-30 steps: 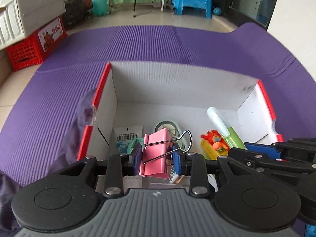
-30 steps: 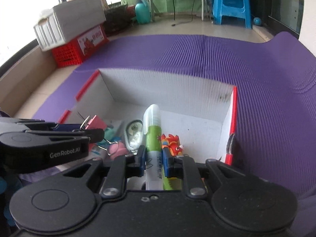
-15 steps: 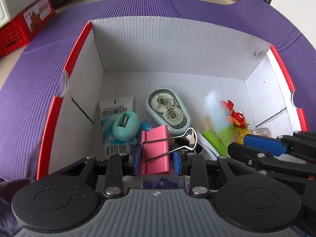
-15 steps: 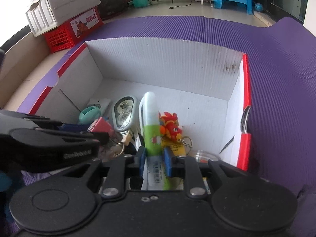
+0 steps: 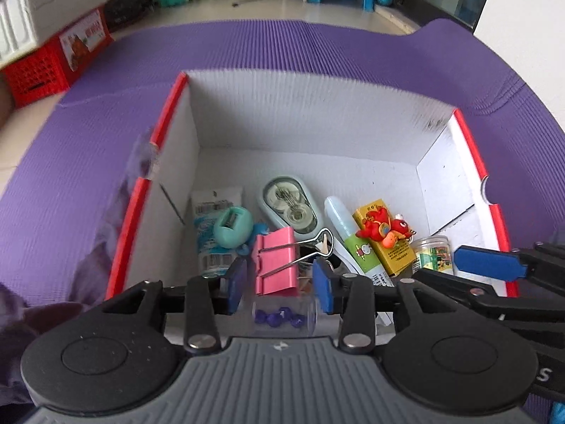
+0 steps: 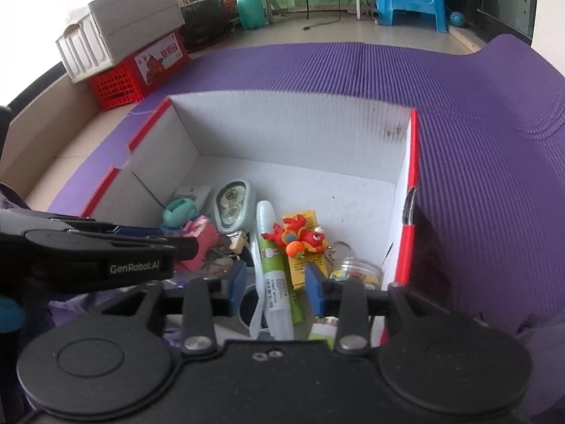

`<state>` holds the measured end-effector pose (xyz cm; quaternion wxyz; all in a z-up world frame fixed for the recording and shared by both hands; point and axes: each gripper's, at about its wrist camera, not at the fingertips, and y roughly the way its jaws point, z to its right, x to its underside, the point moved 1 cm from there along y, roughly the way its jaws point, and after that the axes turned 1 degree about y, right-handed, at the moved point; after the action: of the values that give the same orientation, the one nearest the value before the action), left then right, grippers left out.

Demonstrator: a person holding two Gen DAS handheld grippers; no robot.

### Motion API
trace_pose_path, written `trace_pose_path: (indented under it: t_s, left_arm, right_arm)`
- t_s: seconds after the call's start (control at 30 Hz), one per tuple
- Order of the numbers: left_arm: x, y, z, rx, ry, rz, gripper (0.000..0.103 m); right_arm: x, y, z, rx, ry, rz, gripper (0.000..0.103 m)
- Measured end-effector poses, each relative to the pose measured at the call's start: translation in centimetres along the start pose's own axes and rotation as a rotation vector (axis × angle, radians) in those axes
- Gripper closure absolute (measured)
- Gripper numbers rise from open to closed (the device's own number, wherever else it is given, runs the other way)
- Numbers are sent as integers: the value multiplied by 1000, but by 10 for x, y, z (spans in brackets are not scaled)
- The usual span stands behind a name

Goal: Organize rigid objects
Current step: 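Open both grippers to release the clip and marker into the shoebox, then withdraw both tools up and away from the shoebox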

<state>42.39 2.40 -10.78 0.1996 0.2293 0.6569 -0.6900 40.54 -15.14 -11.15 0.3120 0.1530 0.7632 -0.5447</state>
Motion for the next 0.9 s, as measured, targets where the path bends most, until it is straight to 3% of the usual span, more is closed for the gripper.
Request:
trace_pose_path:
  t_s: [0.27, 0.4, 0.73, 0.9]
  left_arm:
    - [6, -57, -2, 6, -19, 75, 62]
    - [15, -89, 0, 0, -29, 138, 44]
    - [50, -149, 9, -3, -15, 227, 42]
    - [67, -170, 11, -8, -17, 260, 34]
  right_arm:
    - [2, -52, -12, -26, -21, 65, 51]
    - [5, -78, -20, -32, -36, 102, 42]
    - [23, -130, -30, -53, -37, 177, 19]
    - [37, -151, -31, -75, -38, 205, 11]
